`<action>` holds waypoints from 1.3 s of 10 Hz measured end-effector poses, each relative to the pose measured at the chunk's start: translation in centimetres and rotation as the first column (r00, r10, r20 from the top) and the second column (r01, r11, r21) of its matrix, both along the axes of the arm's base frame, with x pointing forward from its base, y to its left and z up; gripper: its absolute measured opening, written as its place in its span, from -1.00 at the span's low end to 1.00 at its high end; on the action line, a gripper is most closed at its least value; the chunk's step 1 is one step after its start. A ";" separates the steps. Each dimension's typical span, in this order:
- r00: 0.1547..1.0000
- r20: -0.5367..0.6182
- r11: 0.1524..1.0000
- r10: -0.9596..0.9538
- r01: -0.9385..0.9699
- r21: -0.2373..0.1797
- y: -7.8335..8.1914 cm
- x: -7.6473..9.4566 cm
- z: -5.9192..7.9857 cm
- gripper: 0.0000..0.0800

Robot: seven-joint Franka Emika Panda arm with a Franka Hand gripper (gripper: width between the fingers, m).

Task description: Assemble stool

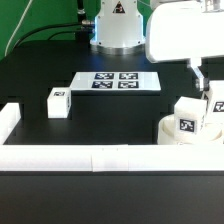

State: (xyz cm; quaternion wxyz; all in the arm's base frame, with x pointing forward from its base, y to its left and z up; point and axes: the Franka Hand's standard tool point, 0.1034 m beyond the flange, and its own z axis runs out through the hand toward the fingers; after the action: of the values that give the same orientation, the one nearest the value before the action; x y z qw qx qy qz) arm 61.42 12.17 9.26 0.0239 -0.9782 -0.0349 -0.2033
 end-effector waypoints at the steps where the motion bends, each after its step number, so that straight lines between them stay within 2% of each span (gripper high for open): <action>1: 1.000 0.000 1.000 0.000 0.000 0.000 0.0 0.0 0.0 -0.13; 2: 1.000 0.000 1.000 0.000 0.000 0.000 0.0 0.0 0.0 0.32; 3: 1.000 0.000 1.000 0.000 0.000 0.000 0.0 0.0 0.0 0.56; 9: 1.000 -0.004 1.000 0.000 0.000 0.000 0.0 0.0 0.0 0.62; 12: 0.993 -0.115 1.000 -0.007 0.008 0.006 0.7 0.9 1.0 0.62; 13: 0.984 -0.178 1.000 -0.013 0.013 0.002 0.6 0.8 0.4 0.62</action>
Offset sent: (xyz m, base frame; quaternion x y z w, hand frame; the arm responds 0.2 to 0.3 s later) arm 0.0000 0.0000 0.0000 0.0000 0.0000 0.0000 1.0000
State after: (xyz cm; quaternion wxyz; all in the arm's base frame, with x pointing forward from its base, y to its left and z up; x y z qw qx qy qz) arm 62.21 12.76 9.65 0.0269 -0.9926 -0.0259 -0.1152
